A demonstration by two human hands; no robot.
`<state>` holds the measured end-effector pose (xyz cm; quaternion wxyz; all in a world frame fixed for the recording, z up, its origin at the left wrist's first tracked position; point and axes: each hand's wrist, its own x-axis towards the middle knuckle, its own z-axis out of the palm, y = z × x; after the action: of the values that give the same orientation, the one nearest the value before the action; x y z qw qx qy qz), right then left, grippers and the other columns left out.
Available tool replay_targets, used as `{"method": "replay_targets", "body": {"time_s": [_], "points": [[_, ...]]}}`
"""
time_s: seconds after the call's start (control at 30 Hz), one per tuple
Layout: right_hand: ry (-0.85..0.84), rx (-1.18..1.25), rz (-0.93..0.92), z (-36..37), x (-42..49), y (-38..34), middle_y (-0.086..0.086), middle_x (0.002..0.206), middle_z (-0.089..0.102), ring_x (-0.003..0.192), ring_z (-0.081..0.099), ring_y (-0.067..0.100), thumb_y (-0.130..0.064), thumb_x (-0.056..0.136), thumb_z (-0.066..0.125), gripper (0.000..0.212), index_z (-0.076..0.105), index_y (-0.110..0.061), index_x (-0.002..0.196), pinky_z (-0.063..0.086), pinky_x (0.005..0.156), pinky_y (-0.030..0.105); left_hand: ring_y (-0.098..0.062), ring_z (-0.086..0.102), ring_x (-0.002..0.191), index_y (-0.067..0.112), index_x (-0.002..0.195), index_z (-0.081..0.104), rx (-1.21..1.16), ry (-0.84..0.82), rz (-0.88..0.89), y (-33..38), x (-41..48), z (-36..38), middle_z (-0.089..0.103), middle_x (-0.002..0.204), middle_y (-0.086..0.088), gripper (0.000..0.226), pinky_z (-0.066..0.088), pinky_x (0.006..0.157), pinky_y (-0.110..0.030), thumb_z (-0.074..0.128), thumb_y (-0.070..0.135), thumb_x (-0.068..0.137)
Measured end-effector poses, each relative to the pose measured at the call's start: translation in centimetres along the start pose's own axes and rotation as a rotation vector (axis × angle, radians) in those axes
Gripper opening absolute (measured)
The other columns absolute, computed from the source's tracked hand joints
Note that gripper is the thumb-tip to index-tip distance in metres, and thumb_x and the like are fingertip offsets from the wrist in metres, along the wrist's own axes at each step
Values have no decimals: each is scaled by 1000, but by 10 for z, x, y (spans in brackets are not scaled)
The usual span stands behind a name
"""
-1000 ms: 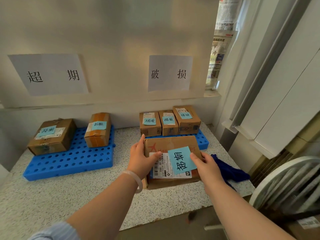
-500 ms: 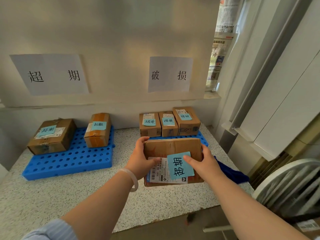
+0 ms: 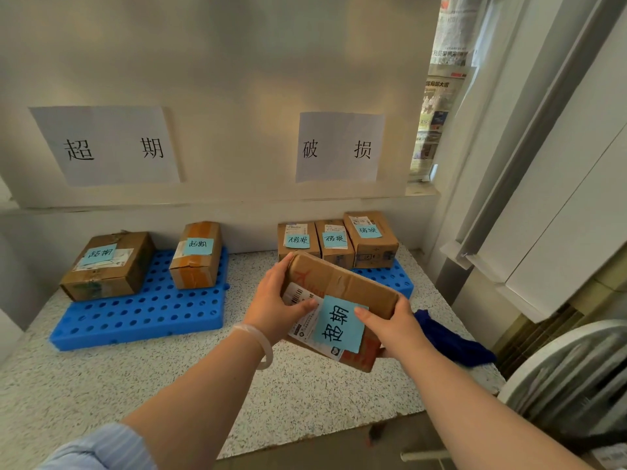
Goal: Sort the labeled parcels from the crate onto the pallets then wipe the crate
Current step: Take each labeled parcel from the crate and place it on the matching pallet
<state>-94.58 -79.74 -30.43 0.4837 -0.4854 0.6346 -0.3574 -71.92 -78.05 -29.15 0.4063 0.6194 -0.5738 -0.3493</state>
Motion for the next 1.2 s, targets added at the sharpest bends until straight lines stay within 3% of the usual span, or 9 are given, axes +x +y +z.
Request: {"method": "replay_targets", "body": {"time_s": [0.13,0.3,0.43,0.63,0.73,0.83,0.9,1.0,1.2], "points": [[-5,-44,-5,-1,-2,0,-4,118,52,99,59,19,-37,73,84,87,29,-32,141,59,68,41,-10,65,97,52,139,25,76,-46,5,2,2,-4,60,111,12,83,61,73,-40,77,26,80],[39,-173,-123,-6,0,-8,-4,123,52,99,53,10,-36,67,88,88,38,-25,139,44,64,18,-11,64,98,54,135,27,118,-53,17,5,3,-5,58,116,11,79,62,71,-39,76,24,81],[-59,-157,-183,-7,-2,-11,-13,129,39,114,47,10,-28,70,87,99,27,-39,148,48,77,23,-11,64,98,49,139,26,119,-70,15,5,6,-8,57,117,10,80,61,73,-38,75,22,82],[-24,-122,-214,3,-2,-10,-9,114,60,96,59,2,-28,68,89,67,53,-32,124,53,67,20,-5,62,95,46,137,33,117,-49,55,15,6,-22,58,108,17,76,57,67,-23,77,22,80],[33,10,-177,7,1,-10,-8,111,63,99,63,11,-29,68,89,61,52,-37,116,58,81,36,1,54,108,41,143,32,35,116,82,20,4,-27,50,124,20,80,54,85,-26,78,29,79],[100,205,-91,12,3,-12,-5,110,64,96,66,18,-27,68,88,59,52,-36,113,59,81,44,-14,26,142,42,152,5,1,223,46,13,0,-20,23,157,9,110,31,113,-46,81,42,71],[110,368,-17,19,2,-14,0,113,63,96,66,22,-23,70,87,58,52,-28,117,60,78,46,-19,17,147,57,141,-16,-50,122,27,5,-9,-6,10,162,9,126,24,116,-54,83,47,64],[70,480,71,36,-2,-15,2,119,60,101,64,26,-24,71,86,63,50,-23,123,61,74,47,-17,26,144,68,132,-22,-87,19,49,-10,-17,15,19,159,8,130,34,112,-55,85,53,59],[29,-98,74,64,-10,-18,0,114,57,98,57,18,-56,77,73,65,39,-24,123,49,81,35,-12,29,141,69,135,-16,-61,-3,18,-32,-13,-5,24,155,13,121,36,112,-47,79,36,68]]}}
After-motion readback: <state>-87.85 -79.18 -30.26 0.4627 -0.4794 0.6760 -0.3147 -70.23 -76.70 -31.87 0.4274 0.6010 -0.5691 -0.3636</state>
